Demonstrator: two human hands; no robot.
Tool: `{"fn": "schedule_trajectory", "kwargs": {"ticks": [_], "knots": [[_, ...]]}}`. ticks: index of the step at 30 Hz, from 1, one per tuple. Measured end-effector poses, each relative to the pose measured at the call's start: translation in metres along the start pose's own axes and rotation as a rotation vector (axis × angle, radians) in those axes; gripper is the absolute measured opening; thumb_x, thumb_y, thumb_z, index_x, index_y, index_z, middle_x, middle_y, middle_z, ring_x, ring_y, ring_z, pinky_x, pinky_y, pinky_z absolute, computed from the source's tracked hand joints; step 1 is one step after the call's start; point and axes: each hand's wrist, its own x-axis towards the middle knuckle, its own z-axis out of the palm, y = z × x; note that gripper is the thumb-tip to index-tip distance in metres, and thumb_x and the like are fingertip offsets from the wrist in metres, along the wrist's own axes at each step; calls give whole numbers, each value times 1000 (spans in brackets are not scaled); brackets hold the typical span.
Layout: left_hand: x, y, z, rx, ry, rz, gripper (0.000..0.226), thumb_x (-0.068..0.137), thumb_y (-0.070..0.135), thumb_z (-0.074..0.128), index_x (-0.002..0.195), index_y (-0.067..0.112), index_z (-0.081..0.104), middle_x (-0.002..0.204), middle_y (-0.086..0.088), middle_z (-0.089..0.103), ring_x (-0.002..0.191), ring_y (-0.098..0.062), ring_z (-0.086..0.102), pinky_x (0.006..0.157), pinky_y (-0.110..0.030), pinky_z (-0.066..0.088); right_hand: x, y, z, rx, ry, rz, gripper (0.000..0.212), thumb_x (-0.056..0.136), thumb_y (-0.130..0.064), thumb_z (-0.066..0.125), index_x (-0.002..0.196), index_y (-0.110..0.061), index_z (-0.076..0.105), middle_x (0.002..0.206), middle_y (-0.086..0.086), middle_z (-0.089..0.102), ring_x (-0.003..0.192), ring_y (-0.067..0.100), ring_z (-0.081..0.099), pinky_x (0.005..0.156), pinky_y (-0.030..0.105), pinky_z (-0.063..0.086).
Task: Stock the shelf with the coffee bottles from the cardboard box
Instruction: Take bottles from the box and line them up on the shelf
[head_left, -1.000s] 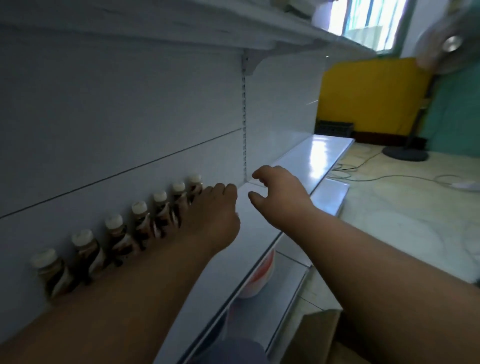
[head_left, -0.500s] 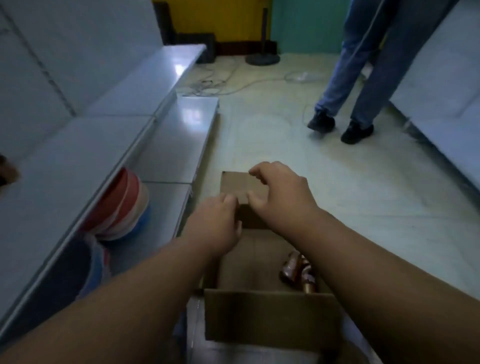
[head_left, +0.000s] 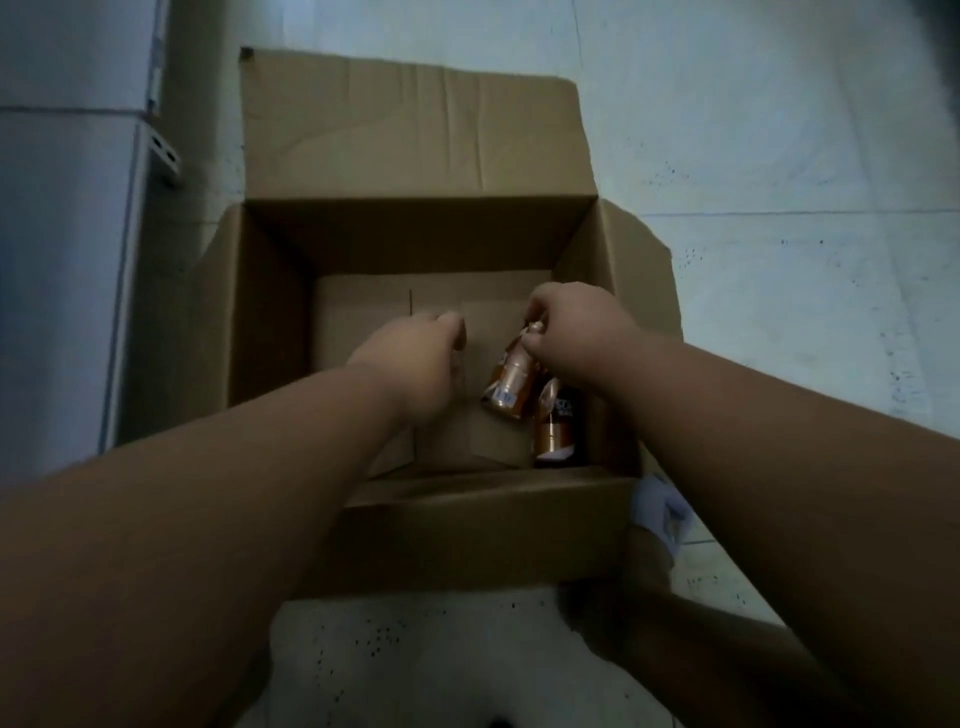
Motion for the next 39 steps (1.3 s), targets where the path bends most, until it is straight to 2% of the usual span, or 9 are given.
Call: {"fn": "schedule_trajectory", "kwargs": {"ticks": [3, 7, 11, 14, 17, 22, 29, 31, 39], "knots": [[33, 4, 25, -165, -101, -89, 29, 90, 16, 59, 118, 22, 53, 110, -3, 59, 96, -21, 58, 77, -34, 51, 29, 9, 33, 60, -157, 248, 40, 92, -18, 59, 130, -11, 50, 124, 11, 59, 111, 28, 57, 92, 40, 50], [64, 1, 49, -363, -139, -222, 26, 94, 11, 51, 120, 14, 53, 115, -10, 58, 101, -26, 58, 83, -38, 51, 49, 13, 83, 333, -165, 544, 62, 88, -27, 61, 143, -13, 35, 136, 14, 50, 123, 37, 49, 104, 51, 40], [74, -21, 59, -484, -46, -329, 31, 95, 24, 52, 125, 17, 48, 117, -10, 58, 100, -26, 59, 87, -39, 53, 48, 21, 102, 418, 38, 520, 48, 87, -20, 64, 132, -17, 49, 133, 9, 48, 119, 33, 50, 65, 40, 51], [80, -24, 68, -624, -37, -372, 34, 91, 26, 57, 123, 22, 47, 121, -5, 57, 100, -22, 58, 85, -38, 52, 51, 23, 112, 353, -15, 560, 47, 88, -29, 62, 132, -16, 49, 134, 10, 47, 123, 31, 45, 89, 44, 47], [91, -18, 78, -663, -92, -369, 52, 85, 40, 64, 128, 22, 43, 121, -3, 55, 101, -22, 57, 84, -38, 50, 63, 11, 124, 559, -211, 543, 40, 92, -30, 54, 128, -11, 55, 124, 12, 61, 107, 30, 60, 84, 37, 50], [103, -24, 75, -689, -117, -428, 58, 86, 53, 59, 133, 22, 43, 115, -1, 56, 100, -24, 59, 89, -42, 51, 75, 4, 123, 763, -202, 487, 45, 91, -30, 59, 130, -10, 50, 124, 12, 61, 110, 32, 60, 95, 45, 50], [27, -41, 2, -1412, -141, -622, 49, 82, 51, 63, 117, 17, 60, 100, -8, 72, 84, -22, 71, 71, -35, 55, 23, -20, 29, 1221, -278, 395, 22, 89, -26, 56, 109, -17, 54, 97, 11, 64, 86, 27, 65, 75, 42, 55], [-5, -36, -39, -1573, -113, -547, 49, 81, 49, 58, 116, 15, 62, 96, -8, 71, 78, -22, 68, 69, -35, 54, -1, -42, -12, 1326, -332, 327, 13, 91, -28, 52, 96, -17, 55, 90, 11, 64, 80, 25, 64, 73, 38, 55], [-168, -14, -205, -1989, 183, -19, 34, 76, 35, 52, 93, 6, 55, 81, -20, 62, 71, -34, 66, 71, -46, 58, -113, -153, -146, 1494, -418, -102, 43, 86, -48, 65, 100, -9, 51, 76, 16, 63, 66, 31, 64, 66, 43, 57]]}}
